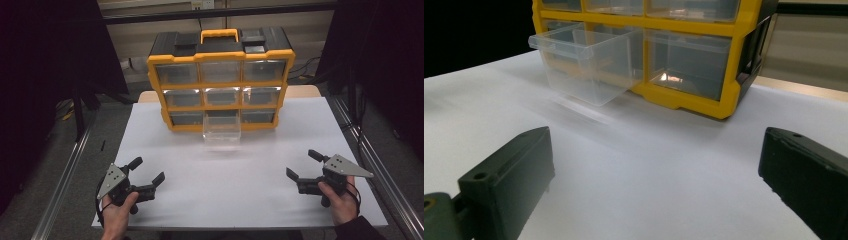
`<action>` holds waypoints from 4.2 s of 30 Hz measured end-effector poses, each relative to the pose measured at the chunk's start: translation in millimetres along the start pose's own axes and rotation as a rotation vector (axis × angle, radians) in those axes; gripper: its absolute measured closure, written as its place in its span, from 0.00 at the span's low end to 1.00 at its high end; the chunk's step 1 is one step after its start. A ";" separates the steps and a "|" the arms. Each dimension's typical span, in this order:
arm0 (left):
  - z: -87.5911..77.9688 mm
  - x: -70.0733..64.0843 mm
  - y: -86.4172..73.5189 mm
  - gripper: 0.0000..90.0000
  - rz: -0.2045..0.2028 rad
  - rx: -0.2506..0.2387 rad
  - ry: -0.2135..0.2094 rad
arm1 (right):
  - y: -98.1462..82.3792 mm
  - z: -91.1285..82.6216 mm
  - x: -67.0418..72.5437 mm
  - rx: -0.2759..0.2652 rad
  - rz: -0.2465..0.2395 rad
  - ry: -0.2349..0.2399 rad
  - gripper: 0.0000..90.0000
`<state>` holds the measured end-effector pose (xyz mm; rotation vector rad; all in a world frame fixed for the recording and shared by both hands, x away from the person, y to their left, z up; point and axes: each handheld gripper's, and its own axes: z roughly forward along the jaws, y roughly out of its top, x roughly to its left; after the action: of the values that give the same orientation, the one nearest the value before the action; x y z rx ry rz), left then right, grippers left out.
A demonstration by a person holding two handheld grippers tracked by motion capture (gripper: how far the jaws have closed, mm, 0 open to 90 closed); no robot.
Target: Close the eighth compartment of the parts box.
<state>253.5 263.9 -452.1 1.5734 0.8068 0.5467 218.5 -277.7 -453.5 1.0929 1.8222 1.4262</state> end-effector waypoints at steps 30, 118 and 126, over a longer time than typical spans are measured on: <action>3.1 -5.1 1.1 0.03 0.032 0.027 -0.033 | 5.6 11.5 33.7 0.022 -0.048 0.148 0.00; 2.8 0.2 0.2 0.03 0.030 0.042 -0.014 | 41.2 130.0 108.7 0.101 -0.037 0.389 0.50; 2.4 0.2 0.3 0.03 0.033 0.046 -0.014 | 39.6 133.1 107.6 0.130 -0.039 0.409 0.64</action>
<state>255.5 262.5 -452.2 1.6333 0.7895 0.5440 284.9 -115.3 -445.8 0.8634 2.2330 1.6158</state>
